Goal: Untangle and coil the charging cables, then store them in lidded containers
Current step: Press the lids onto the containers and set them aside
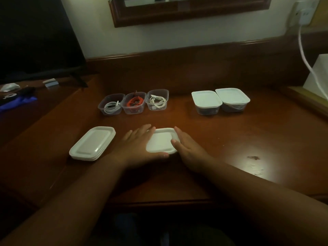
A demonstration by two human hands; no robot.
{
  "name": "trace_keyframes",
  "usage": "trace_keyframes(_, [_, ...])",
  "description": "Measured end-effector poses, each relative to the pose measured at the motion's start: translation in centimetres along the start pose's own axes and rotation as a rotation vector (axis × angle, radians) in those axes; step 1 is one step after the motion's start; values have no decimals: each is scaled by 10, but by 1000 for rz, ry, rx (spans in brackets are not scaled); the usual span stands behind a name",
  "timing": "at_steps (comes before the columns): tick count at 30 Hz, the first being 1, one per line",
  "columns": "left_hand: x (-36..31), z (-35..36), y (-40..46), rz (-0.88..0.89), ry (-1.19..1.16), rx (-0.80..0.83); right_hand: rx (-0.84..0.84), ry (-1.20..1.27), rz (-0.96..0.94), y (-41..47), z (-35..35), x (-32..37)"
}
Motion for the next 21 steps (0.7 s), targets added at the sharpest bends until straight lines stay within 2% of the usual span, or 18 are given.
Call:
trace_keyframes(8, [4,6,8,3,-64,-15,-102,-371,-89,0,-1,6])
trace_keyframes(11, [5,2,9,-9,-110,-33,-92,-501,-76,1,-3,6])
trace_keyframes(16, [-2,-7,13,2,-123,-36,-35,-542,-36,2,-2,3])
trace_keyframes(21, [-2,-8,9,-19,-134,-51,-52,-512,-53,2,-2,4])
Point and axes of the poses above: each hand's wrist, its own y-axis towards the middle knuckle, its own z-axis out of the palm, x = y × z, the point moved 10 cm from there along y, towards the middle knuckle, and after that the axes turned 8 degrees about y, right-handed, at the moved point
